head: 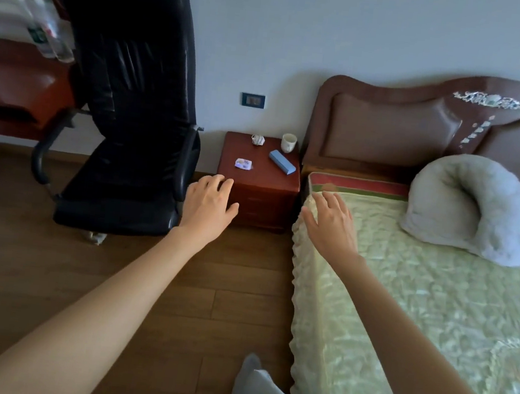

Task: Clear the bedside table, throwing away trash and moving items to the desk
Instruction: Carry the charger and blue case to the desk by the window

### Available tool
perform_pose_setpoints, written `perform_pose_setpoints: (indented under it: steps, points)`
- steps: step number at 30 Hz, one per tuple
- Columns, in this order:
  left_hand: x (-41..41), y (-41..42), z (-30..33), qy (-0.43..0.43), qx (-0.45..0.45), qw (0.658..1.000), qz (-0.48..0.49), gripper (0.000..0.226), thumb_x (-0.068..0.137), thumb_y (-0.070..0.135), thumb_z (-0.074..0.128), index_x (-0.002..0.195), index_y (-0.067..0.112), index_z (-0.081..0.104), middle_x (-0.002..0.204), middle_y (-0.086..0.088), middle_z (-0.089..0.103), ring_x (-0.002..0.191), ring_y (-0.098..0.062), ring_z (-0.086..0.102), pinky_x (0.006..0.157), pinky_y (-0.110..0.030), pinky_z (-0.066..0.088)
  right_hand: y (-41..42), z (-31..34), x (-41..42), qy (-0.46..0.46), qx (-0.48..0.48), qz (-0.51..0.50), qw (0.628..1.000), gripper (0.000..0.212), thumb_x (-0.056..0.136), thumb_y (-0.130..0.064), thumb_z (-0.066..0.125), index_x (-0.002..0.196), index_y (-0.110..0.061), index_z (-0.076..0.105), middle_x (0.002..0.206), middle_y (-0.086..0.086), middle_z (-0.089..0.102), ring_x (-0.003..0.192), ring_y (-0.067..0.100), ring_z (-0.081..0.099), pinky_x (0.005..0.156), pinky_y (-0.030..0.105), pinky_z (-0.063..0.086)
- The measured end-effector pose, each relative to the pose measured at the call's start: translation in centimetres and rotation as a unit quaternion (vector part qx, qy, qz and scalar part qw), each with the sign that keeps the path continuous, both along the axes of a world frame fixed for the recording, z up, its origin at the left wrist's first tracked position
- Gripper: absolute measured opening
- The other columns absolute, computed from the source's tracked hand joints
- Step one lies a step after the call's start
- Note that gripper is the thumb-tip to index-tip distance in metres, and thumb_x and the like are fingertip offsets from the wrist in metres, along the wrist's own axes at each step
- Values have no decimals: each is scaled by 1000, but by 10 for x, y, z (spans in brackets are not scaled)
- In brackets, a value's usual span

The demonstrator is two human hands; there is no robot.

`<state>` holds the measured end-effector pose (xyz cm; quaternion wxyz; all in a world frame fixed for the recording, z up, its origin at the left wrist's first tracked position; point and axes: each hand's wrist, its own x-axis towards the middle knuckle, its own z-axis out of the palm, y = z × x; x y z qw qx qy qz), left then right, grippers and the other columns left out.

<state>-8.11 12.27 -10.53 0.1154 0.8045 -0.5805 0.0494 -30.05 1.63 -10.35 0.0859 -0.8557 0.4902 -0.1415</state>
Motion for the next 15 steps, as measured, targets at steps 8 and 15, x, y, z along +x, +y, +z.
perform_pose_setpoints:
  steps: [8, 15]
  points:
    - [29, -111, -11, 24, 19, 999, 27, 53, 90, 37, 56, 133, 9, 48, 134, -13, 53, 125, -30, 48, 100, -45, 40, -120, 2, 35, 26, 20, 18, 999, 51, 98, -40, 39, 140, -12, 40, 147, 10, 40, 141, 28, 23, 115, 41, 20]
    - [72, -192, -37, 39, 47, 998, 26, 53, 91, 38, 54, 135, 9, 46, 136, -12, 52, 126, -29, 47, 101, -43, 40, -200, -25, 81, 25, 52, 18, 998, 50, 98, -40, 38, 140, -14, 40, 147, 7, 40, 142, 26, 22, 115, 41, 22]
